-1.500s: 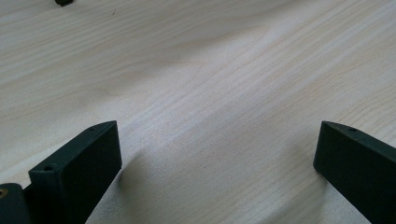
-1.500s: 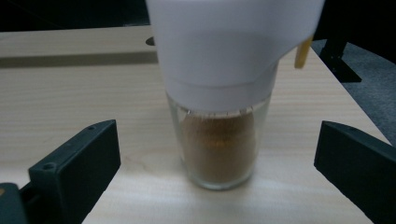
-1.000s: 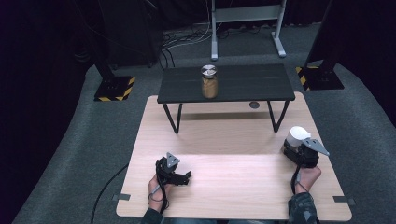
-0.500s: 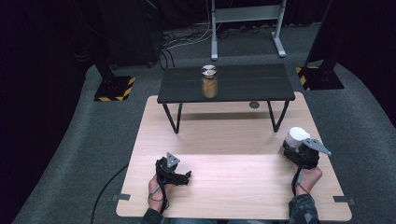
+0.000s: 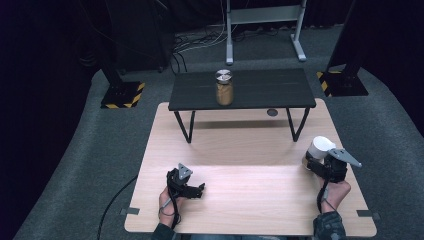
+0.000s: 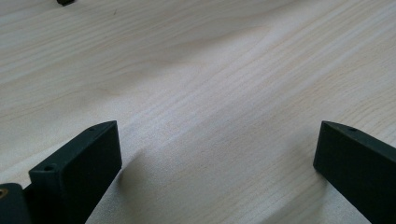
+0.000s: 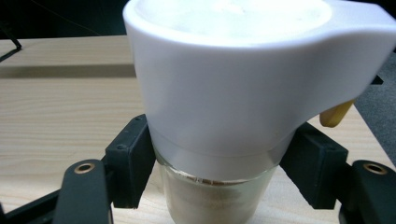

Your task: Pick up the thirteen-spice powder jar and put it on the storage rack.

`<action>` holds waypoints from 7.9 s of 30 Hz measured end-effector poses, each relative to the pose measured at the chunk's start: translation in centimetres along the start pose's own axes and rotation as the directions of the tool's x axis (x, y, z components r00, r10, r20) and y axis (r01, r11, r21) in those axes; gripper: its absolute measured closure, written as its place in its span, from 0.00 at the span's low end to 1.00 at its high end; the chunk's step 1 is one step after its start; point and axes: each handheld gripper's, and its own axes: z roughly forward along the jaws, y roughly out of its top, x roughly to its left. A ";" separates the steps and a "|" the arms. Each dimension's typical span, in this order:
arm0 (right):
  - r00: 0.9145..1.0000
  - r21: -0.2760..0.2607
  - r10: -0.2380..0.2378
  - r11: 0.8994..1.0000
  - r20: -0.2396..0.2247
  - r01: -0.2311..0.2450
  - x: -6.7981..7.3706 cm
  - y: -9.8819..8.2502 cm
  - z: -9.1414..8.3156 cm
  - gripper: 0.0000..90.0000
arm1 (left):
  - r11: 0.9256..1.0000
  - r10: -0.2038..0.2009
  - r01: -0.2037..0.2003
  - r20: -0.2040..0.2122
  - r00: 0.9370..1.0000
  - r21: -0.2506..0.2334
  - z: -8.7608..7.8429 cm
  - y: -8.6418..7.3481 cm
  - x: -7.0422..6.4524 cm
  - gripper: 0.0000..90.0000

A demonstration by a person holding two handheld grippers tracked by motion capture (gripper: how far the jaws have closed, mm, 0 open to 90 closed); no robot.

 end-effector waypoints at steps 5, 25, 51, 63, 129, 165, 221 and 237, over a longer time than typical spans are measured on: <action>1.000 -0.007 -0.008 1.000 -0.010 0.008 0.0 0.8 -0.7 0.33 | 1.000 0.000 0.000 0.001 1.000 0.001 0.0 0.0 0.0 0.01; 0.994 -0.013 -0.021 1.000 -0.106 0.020 -0.3 4.1 -2.2 0.33 | 1.000 -0.007 0.007 -0.002 1.000 0.001 0.0 0.0 0.0 0.01; 0.979 -0.067 -0.091 0.995 -0.181 0.080 1.0 8.3 -3.1 0.33 | 1.000 -0.008 0.008 -0.002 1.000 0.000 0.0 0.0 0.0 0.01; 0.969 -0.093 -0.137 0.988 -0.204 0.120 1.9 10.6 -3.1 0.33 | 1.000 -0.007 0.007 -0.001 1.000 0.000 0.0 0.0 0.0 0.01; 0.933 -0.160 -0.255 0.962 -0.255 0.219 5.1 19.3 -2.2 0.33 | 1.000 0.000 0.000 0.004 1.000 0.002 0.0 0.0 0.1 0.01; 0.925 -0.130 -0.253 0.966 -0.283 0.224 7.0 22.7 2.1 0.33 | 1.000 0.003 -0.003 0.009 1.000 0.001 0.0 0.0 0.1 0.01; 0.935 -0.021 -0.232 0.972 -0.267 0.235 9.7 23.6 7.7 0.33 | 1.000 0.012 -0.012 0.016 1.000 0.001 0.0 0.0 0.2 0.01; 0.933 -0.016 -0.232 0.971 -0.273 0.237 9.5 23.7 7.7 0.33 | 1.000 0.012 -0.012 0.018 1.000 0.002 0.0 0.1 0.2 0.01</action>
